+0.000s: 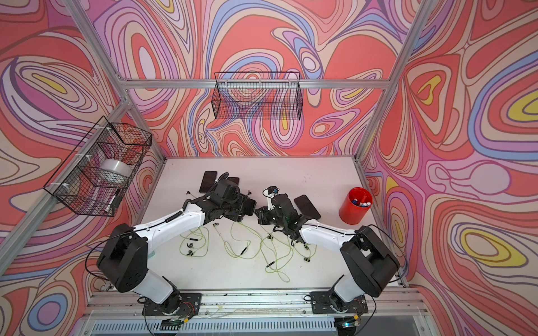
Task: Plug wired earphones into phones
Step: Insert the wired earphone into the phone.
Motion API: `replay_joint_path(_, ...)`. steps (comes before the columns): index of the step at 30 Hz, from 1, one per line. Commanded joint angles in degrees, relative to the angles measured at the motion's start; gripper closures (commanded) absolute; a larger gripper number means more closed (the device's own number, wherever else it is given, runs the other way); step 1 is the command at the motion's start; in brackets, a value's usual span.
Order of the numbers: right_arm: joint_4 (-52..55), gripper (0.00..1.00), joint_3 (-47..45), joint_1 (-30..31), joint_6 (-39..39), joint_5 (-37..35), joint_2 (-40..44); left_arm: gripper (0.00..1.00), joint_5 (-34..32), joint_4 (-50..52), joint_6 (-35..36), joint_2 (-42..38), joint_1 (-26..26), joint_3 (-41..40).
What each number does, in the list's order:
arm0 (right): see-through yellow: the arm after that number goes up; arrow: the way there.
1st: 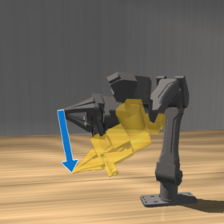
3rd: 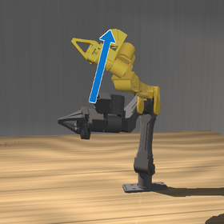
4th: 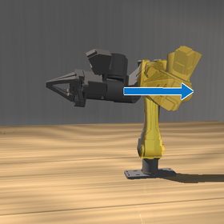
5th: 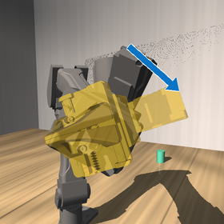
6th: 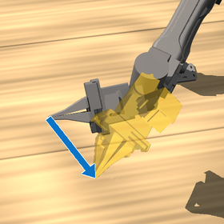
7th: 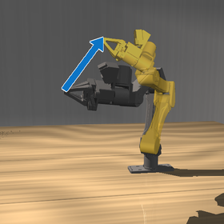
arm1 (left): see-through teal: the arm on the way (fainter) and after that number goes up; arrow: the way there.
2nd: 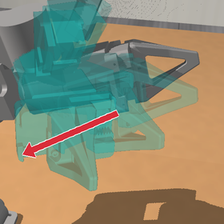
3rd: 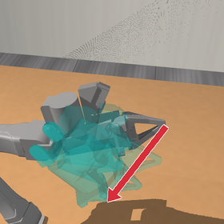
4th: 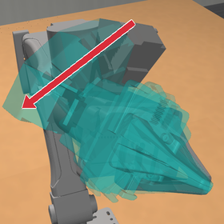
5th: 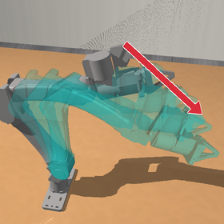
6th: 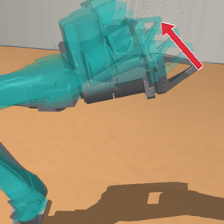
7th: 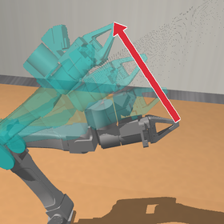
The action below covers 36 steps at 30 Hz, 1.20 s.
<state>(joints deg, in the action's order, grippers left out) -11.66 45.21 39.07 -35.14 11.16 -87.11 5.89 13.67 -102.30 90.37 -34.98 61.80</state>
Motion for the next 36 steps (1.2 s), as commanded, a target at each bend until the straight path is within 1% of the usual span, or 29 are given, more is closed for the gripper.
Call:
replay_joint_path(1,1.8,1.0,-0.6,0.5,-0.5,0.6,-0.2,1.0,6.7,-5.5,-1.5,-1.0,-2.3,1.8)
replay_joint_path(5,1.3,1.0,-0.4,0.5,0.5,0.6,-0.9,1.0,7.7,-6.1,-1.4,-0.8,-2.3,2.0)
replay_joint_path(13,3.8,1.0,4.4,0.5,4.7,0.4,-2.7,1.0,10.0,-6.2,-0.1,-0.4,-2.6,1.5)
replay_joint_path(22,5.5,1.0,6.2,0.5,5.7,0.1,-1.8,1.0,10.2,-6.3,1.1,0.2,-2.9,-0.1)
replay_joint_path(36,8.6,1.0,11.1,0.4,5.1,0.6,-5.0,1.0,9.5,-6.8,1.9,0.6,-4.5,-0.1)
